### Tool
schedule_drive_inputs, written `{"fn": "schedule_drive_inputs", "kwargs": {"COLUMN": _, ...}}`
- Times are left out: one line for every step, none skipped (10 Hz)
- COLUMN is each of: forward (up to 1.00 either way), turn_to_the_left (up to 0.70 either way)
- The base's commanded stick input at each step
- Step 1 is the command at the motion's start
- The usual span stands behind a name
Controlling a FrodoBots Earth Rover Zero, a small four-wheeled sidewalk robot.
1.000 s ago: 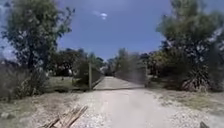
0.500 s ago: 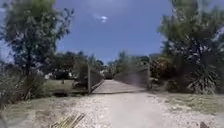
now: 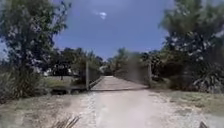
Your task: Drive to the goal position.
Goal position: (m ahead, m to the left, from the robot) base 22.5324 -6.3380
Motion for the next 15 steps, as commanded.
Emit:
{"fn": "schedule_drive_inputs", "kwargs": {"forward": 0.6, "turn_to_the_left": 0.0}}
{"fn": "schedule_drive_inputs", "kwargs": {"forward": 0.7, "turn_to_the_left": 0.0}}
{"fn": "schedule_drive_inputs", "kwargs": {"forward": 0.7, "turn_to_the_left": 0.0}}
{"fn": "schedule_drive_inputs", "kwargs": {"forward": 0.7, "turn_to_the_left": 0.0}}
{"fn": "schedule_drive_inputs", "kwargs": {"forward": 0.7, "turn_to_the_left": 0.0}}
{"fn": "schedule_drive_inputs", "kwargs": {"forward": 0.7, "turn_to_the_left": 0.0}}
{"fn": "schedule_drive_inputs", "kwargs": {"forward": 0.7, "turn_to_the_left": 0.0}}
{"fn": "schedule_drive_inputs", "kwargs": {"forward": 0.7, "turn_to_the_left": 0.0}}
{"fn": "schedule_drive_inputs", "kwargs": {"forward": 0.7, "turn_to_the_left": 0.0}}
{"fn": "schedule_drive_inputs", "kwargs": {"forward": 0.7, "turn_to_the_left": 0.0}}
{"fn": "schedule_drive_inputs", "kwargs": {"forward": 0.7, "turn_to_the_left": 0.0}}
{"fn": "schedule_drive_inputs", "kwargs": {"forward": 0.7, "turn_to_the_left": 0.0}}
{"fn": "schedule_drive_inputs", "kwargs": {"forward": 0.7, "turn_to_the_left": 0.0}}
{"fn": "schedule_drive_inputs", "kwargs": {"forward": 0.7, "turn_to_the_left": 0.0}}
{"fn": "schedule_drive_inputs", "kwargs": {"forward": 0.7, "turn_to_the_left": 0.0}}
